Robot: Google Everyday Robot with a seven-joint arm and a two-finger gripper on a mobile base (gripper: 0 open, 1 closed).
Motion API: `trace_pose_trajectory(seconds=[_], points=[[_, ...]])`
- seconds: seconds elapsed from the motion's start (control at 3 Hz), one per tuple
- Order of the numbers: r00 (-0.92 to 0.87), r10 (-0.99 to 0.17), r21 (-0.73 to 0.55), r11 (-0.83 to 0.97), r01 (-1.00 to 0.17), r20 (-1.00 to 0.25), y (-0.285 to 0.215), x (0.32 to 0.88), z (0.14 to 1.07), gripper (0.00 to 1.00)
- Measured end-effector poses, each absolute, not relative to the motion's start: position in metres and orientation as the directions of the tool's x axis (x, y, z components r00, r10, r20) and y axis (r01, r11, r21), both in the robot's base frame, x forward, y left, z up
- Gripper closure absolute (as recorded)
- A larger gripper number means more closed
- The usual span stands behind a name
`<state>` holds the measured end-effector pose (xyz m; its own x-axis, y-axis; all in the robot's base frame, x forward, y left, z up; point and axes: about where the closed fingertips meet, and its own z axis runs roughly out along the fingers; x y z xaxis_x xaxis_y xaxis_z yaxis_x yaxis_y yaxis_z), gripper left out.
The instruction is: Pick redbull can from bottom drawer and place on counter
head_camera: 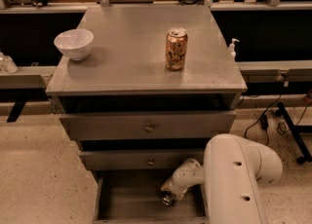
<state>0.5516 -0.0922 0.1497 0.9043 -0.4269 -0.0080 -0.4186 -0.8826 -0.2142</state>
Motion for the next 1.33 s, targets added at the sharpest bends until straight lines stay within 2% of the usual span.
trace_pose_trajectory(seconds=[0.33,1.0,1.33], points=[[0.907,-0.422,-0.214,-0.884,-0.415,-0.015,-0.090,0.554,0.142,0.45],[0.911,-0.409,-0.195,-0.890,-0.412,-0.059,-0.087,0.549,0.121,0.66],[0.913,-0.402,-0.187,-0.893,-0.409,-0.077,-0.087,0.546,0.113,0.88]])
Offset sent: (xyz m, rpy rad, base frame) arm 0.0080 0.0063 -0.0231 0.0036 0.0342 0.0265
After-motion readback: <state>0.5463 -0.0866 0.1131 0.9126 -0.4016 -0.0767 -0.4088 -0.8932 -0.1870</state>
